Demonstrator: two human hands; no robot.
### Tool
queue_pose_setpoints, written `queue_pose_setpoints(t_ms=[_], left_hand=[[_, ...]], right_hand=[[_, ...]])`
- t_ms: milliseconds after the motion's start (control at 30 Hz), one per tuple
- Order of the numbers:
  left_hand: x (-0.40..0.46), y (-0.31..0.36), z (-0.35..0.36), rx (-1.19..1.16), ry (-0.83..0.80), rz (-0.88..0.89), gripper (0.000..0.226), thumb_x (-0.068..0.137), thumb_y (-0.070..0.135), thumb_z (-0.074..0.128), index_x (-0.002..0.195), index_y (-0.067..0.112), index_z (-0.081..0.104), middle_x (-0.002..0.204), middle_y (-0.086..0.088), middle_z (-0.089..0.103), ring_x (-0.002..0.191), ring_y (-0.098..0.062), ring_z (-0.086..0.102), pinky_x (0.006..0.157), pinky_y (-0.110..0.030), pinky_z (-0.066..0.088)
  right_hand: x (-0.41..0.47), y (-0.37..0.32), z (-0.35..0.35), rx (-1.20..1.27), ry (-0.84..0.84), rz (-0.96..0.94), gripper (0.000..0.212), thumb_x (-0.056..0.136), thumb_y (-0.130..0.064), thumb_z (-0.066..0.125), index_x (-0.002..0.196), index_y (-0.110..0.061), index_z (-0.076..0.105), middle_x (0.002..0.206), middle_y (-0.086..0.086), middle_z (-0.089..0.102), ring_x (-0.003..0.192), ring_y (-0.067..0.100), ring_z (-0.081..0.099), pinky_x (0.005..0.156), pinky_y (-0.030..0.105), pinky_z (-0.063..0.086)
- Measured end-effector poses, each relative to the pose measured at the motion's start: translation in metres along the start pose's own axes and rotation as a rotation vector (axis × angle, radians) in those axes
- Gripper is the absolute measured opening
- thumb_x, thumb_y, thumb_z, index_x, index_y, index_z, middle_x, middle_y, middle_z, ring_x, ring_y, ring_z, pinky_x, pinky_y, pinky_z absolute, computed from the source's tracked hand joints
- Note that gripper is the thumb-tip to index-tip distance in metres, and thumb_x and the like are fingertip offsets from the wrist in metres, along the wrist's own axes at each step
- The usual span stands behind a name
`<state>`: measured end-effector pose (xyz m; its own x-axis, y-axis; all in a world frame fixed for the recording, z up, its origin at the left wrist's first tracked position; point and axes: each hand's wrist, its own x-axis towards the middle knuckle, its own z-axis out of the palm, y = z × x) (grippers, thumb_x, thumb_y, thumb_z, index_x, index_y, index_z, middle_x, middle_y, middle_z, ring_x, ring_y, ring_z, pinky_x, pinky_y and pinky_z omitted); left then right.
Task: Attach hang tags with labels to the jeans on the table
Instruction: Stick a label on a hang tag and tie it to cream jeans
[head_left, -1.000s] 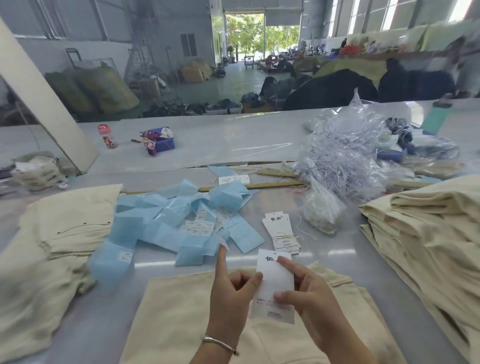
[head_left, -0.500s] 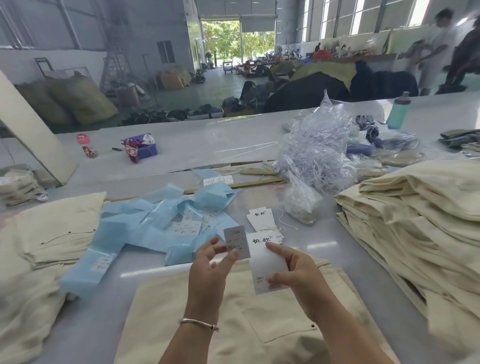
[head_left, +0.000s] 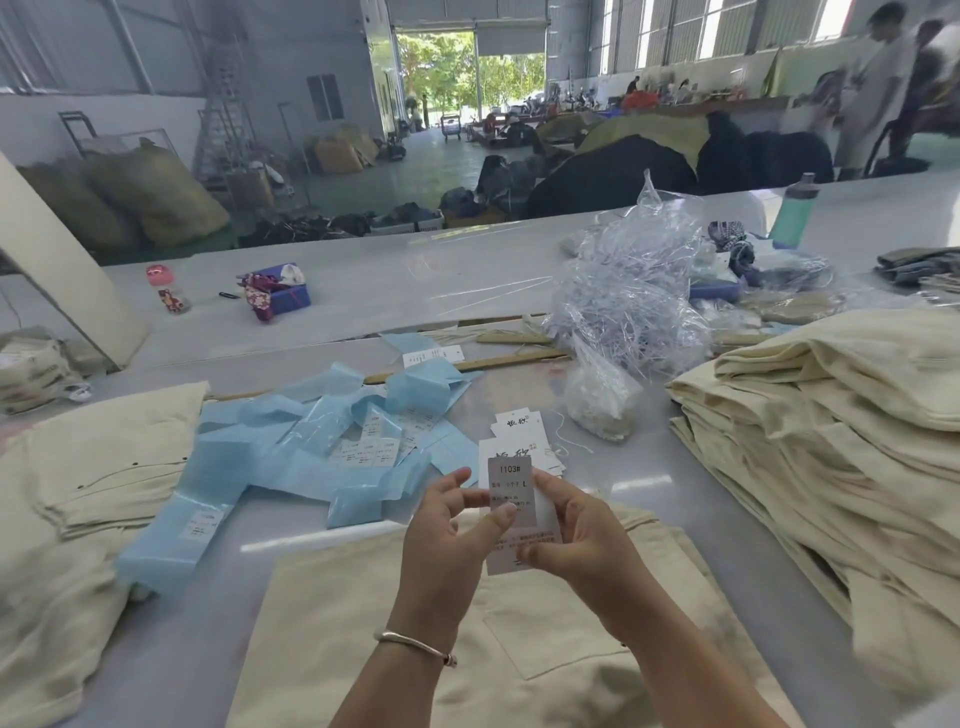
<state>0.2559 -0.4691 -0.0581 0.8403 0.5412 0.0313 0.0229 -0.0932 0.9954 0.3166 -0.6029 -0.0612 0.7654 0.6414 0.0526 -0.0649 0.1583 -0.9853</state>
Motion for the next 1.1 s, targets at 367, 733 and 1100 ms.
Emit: queue_pose_setpoints(t_ms=[367,733,1100], left_hand=[[-0.006,0.001,0.01,0.065,0.082,0.105,0.019,0.076,0.012,0.08,0.085,0.022,0.066,0.126,0.013,0.053,0.115,-0.003,0.055,0.098,-0.042,0.048],[-0.01,0.0,0.017,0.211,0.167,0.219,0.034,0.071,0.022,0.085,0.086,0.026,0.055,0.086,0.017,0.071,0.068,-0.001,0.068,0.059,-0.019,0.054],[-0.011,0.003,0.01,0.126,0.167,0.155,0.082,0.069,0.027,0.087,0.132,0.048,0.039,0.094,0.015,0.069,0.066,-0.001,0.069,0.066,-0.022,0.056]], right_hand=[[0.0,0.001,0.002,0.032,0.019,-0.083,0.069,0.076,0.024,0.057,0.122,-0.027,0.06,0.107,0.006,0.073,0.09,0.017,0.07,0.073,0.024,0.055],[0.0,0.005,0.011,0.032,0.051,-0.165,0.066,0.074,0.014,0.06,0.131,-0.017,0.053,0.115,0.007,0.07,0.105,0.025,0.068,0.081,0.029,0.056],[0.002,0.005,0.019,0.036,0.083,-0.184,0.064,0.072,0.01,0.061,0.118,-0.035,0.058,0.111,-0.004,0.072,0.1,0.018,0.07,0.078,0.025,0.056]])
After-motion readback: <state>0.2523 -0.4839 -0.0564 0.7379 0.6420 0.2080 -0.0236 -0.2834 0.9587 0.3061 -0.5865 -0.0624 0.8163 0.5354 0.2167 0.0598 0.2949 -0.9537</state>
